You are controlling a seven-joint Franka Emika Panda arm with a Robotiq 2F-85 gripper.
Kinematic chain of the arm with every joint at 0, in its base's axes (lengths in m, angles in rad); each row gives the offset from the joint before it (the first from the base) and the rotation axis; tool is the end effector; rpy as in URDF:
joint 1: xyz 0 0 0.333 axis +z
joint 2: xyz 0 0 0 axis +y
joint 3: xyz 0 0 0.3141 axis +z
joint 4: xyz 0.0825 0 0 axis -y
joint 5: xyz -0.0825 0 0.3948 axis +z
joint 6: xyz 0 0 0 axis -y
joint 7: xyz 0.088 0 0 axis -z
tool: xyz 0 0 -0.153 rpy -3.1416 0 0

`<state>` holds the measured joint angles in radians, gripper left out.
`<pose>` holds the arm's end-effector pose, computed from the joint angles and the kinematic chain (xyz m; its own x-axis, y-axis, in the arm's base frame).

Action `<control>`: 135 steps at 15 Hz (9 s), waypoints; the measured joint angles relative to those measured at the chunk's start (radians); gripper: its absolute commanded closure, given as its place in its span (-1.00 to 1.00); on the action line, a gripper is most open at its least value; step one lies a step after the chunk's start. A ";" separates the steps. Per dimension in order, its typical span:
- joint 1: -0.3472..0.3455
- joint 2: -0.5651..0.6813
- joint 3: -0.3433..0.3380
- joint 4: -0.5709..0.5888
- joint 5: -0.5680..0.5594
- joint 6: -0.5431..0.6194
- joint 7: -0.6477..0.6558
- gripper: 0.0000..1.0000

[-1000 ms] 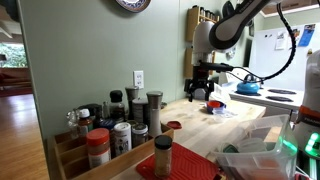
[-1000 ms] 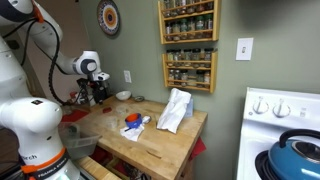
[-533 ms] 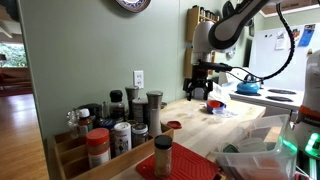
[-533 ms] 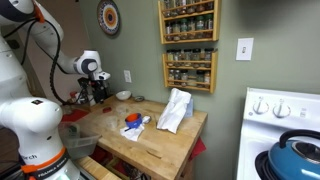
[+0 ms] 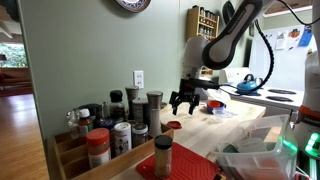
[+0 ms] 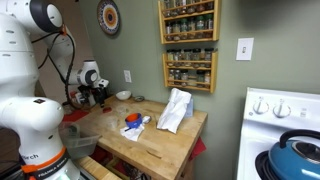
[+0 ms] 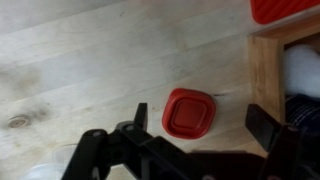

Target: Pick up the red lunch box lid from the stacked lunch boxes and put it on the table, pick up the top clear stacked lunch box and put it on the table, pick up the red lunch box lid from the table and put it on the lunch box closer to the wall

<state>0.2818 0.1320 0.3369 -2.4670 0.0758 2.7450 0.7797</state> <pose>0.4122 0.2967 0.2032 0.9706 -0.2361 0.0471 -0.2257 -0.9604 -0.1631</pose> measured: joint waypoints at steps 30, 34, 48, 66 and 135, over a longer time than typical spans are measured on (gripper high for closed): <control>0.148 0.130 -0.252 0.221 -0.161 -0.120 0.044 0.06; 0.084 0.018 -0.251 0.150 -0.183 -0.177 -0.066 -0.44; 0.002 0.009 -0.224 0.148 -0.159 -0.180 -0.301 0.06; -0.088 -0.026 -0.225 0.047 -0.123 -0.177 -0.451 0.06; -0.098 -0.190 -0.206 0.028 -0.029 -0.262 -0.487 -1.00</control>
<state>0.1840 -0.0581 0.1311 -2.4390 0.0473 2.4826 0.2930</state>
